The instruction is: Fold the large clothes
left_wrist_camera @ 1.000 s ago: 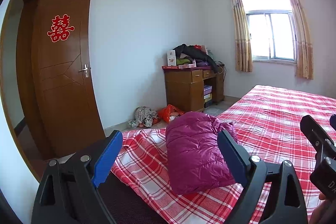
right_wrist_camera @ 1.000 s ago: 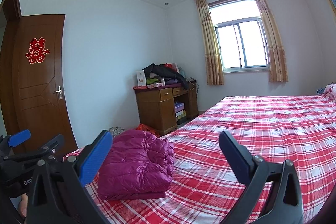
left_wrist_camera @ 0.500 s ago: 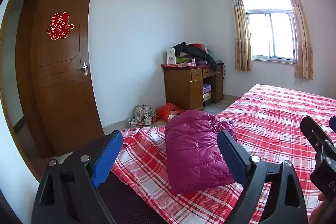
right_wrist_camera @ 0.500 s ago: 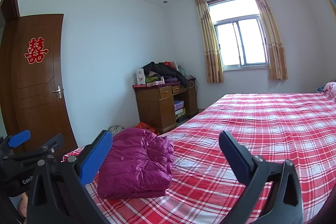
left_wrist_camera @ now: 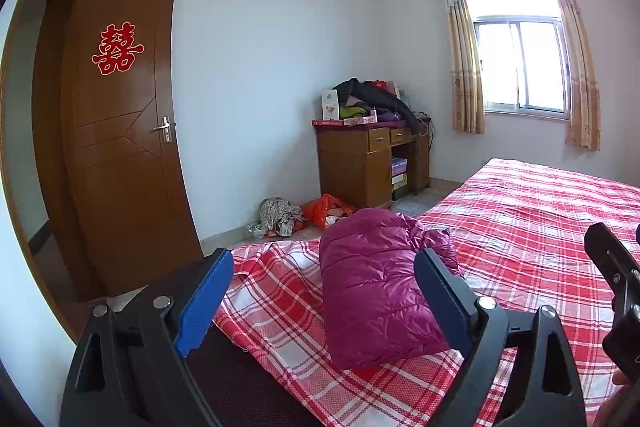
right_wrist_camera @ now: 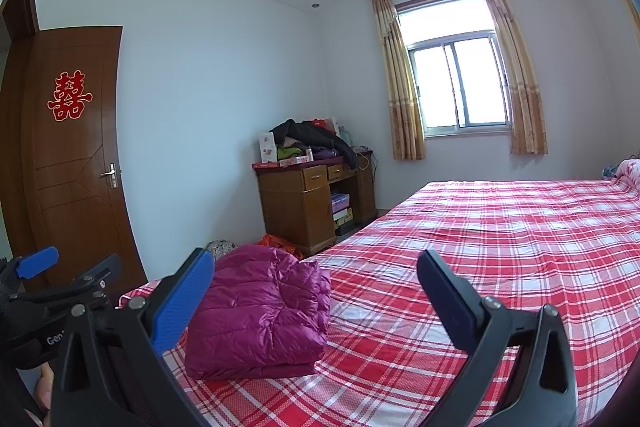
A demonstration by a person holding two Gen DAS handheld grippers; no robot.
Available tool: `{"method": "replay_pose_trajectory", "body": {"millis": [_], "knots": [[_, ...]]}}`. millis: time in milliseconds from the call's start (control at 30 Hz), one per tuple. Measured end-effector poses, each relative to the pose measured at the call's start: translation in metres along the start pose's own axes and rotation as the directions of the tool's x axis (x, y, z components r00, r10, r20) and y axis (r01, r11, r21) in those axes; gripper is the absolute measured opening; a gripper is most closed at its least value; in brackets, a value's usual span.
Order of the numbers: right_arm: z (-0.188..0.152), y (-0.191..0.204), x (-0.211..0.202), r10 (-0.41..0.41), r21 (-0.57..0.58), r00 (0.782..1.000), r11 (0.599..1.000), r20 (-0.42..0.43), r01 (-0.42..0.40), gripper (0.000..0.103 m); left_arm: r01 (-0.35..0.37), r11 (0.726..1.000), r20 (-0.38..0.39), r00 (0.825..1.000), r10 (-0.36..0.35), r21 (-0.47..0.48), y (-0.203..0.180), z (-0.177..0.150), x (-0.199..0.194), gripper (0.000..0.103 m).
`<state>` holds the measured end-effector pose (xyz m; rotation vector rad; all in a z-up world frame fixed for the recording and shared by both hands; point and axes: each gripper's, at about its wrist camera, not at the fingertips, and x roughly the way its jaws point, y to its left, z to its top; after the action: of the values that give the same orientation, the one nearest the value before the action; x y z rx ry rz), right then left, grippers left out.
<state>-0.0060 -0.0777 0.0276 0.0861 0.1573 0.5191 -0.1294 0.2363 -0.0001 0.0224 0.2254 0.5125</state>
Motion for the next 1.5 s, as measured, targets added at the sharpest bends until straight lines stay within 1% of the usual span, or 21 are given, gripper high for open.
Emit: {"method": "replay_pose_trajectory", "body": {"millis": [300,633,833,967,1200,1300,1400,1500], "knots": [[0.0,0.0,-0.001,-0.002,0.001,1.0,1.0,-0.004,0.002,0.103,0.005,1.0,0.001,1.0,-0.005,-0.008,0.001,0.0,-0.001,0.092],[0.0,0.0,-0.001,-0.004,0.001,1.0,1.0,0.0,0.004,0.103,0.007,1.0,0.001,1.0,-0.007,0.008,0.001,0.001,-0.001,0.092],[-0.001,-0.001,-0.001,-0.008,0.0,1.0,1.0,0.005,0.008,0.103,-0.022,0.999,0.024,0.999,0.021,0.034,0.0,0.002,0.0,0.092],[-0.002,-0.001,0.0,-0.009,0.002,1.0,1.0,-0.002,0.009,0.103,-0.011,1.0,-0.002,1.0,0.011,0.027,0.002,0.002,0.007,0.092],[-0.004,-0.002,0.002,-0.012,-0.005,1.0,1.0,-0.013,0.012,0.103,0.027,0.999,-0.113,0.993,-0.025,0.02,0.002,-0.004,0.03,0.092],[-0.004,-0.003,0.003,-0.014,-0.003,1.0,1.0,-0.016,0.014,0.103,0.046,0.998,-0.118,0.992,-0.042,0.03,0.001,-0.008,0.037,0.092],[-0.006,-0.004,0.006,-0.012,0.002,1.0,1.0,-0.027,0.012,0.103,0.034,0.998,-0.111,0.993,-0.029,0.049,-0.002,-0.011,0.038,0.092],[-0.007,-0.006,0.01,-0.01,0.005,0.999,1.0,-0.044,0.01,0.103,0.044,0.998,-0.119,0.992,-0.039,0.035,0.0,-0.012,0.041,0.092]]}}
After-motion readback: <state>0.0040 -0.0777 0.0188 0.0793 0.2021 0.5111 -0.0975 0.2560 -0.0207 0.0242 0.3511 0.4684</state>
